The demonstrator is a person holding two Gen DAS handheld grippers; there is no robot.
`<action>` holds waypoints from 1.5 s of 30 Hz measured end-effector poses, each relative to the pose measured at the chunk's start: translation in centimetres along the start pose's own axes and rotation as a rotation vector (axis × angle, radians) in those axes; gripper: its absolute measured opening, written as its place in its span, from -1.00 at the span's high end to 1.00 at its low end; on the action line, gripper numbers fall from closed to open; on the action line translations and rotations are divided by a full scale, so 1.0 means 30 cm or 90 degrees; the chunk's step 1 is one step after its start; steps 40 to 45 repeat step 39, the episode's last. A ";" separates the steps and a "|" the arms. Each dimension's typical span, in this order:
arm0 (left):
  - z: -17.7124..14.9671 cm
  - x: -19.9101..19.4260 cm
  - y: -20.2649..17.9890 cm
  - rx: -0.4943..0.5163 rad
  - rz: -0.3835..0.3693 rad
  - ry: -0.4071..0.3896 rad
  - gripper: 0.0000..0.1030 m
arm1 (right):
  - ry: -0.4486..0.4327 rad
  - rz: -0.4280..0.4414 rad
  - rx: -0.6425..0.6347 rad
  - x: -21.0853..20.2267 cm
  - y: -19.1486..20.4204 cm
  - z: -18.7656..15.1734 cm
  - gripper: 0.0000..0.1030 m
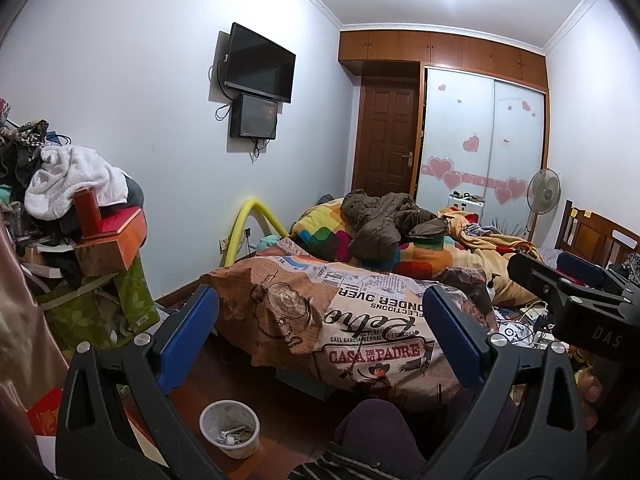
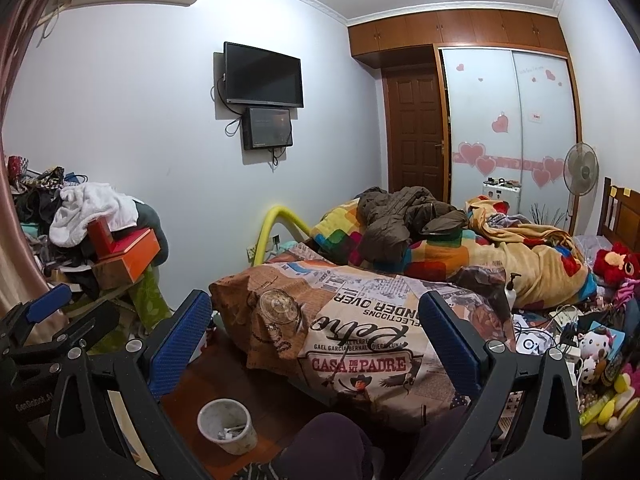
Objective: Collect trash
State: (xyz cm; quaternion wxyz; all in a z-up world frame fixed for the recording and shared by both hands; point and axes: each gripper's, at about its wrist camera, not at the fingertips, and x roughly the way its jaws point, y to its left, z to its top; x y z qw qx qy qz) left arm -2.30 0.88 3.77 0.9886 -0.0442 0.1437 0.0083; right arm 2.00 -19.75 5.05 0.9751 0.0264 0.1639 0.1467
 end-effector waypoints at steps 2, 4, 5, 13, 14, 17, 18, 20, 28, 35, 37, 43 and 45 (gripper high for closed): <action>0.002 0.000 0.002 0.001 0.000 -0.001 -0.99 | -0.001 -0.001 0.002 -0.002 0.003 -0.002 -1.00; 0.004 -0.001 0.004 0.000 -0.003 -0.002 -0.99 | -0.001 -0.001 0.001 -0.003 0.004 -0.001 -1.00; 0.005 -0.003 0.006 0.001 -0.005 -0.003 -0.99 | -0.002 -0.001 0.002 -0.004 0.006 -0.001 -1.00; 0.015 -0.012 0.011 0.006 -0.010 -0.014 -0.99 | -0.001 0.001 0.004 -0.006 0.001 0.001 -1.00; 0.015 -0.013 0.013 0.006 -0.010 -0.014 -0.99 | -0.001 0.001 0.003 -0.005 0.000 0.001 -1.00; 0.013 -0.012 0.016 0.006 -0.013 -0.013 -0.99 | -0.001 0.002 0.003 -0.006 -0.004 0.002 -1.00; 0.014 -0.011 0.017 0.006 -0.016 -0.011 -0.99 | -0.001 0.003 0.003 -0.006 -0.004 0.003 -1.00; 0.012 -0.011 0.015 0.006 -0.018 -0.012 -0.99 | 0.000 0.002 0.003 -0.005 -0.003 0.000 -1.00; 0.008 -0.012 0.011 0.008 -0.019 -0.014 -0.99 | 0.000 0.002 0.003 -0.005 -0.002 0.000 -1.00; -0.001 -0.010 -0.004 0.009 -0.018 -0.013 -0.99 | 0.003 0.000 0.005 -0.008 -0.002 -0.008 -1.00; -0.005 -0.004 -0.010 0.007 -0.016 -0.010 -0.99 | 0.004 -0.001 0.006 -0.004 -0.007 -0.011 -1.00; -0.010 0.003 -0.013 0.006 -0.015 -0.006 -0.99 | 0.006 -0.002 0.008 0.006 -0.014 -0.013 -1.00; -0.010 0.003 -0.013 0.006 -0.015 -0.006 -0.99 | 0.006 -0.002 0.008 0.006 -0.014 -0.013 -1.00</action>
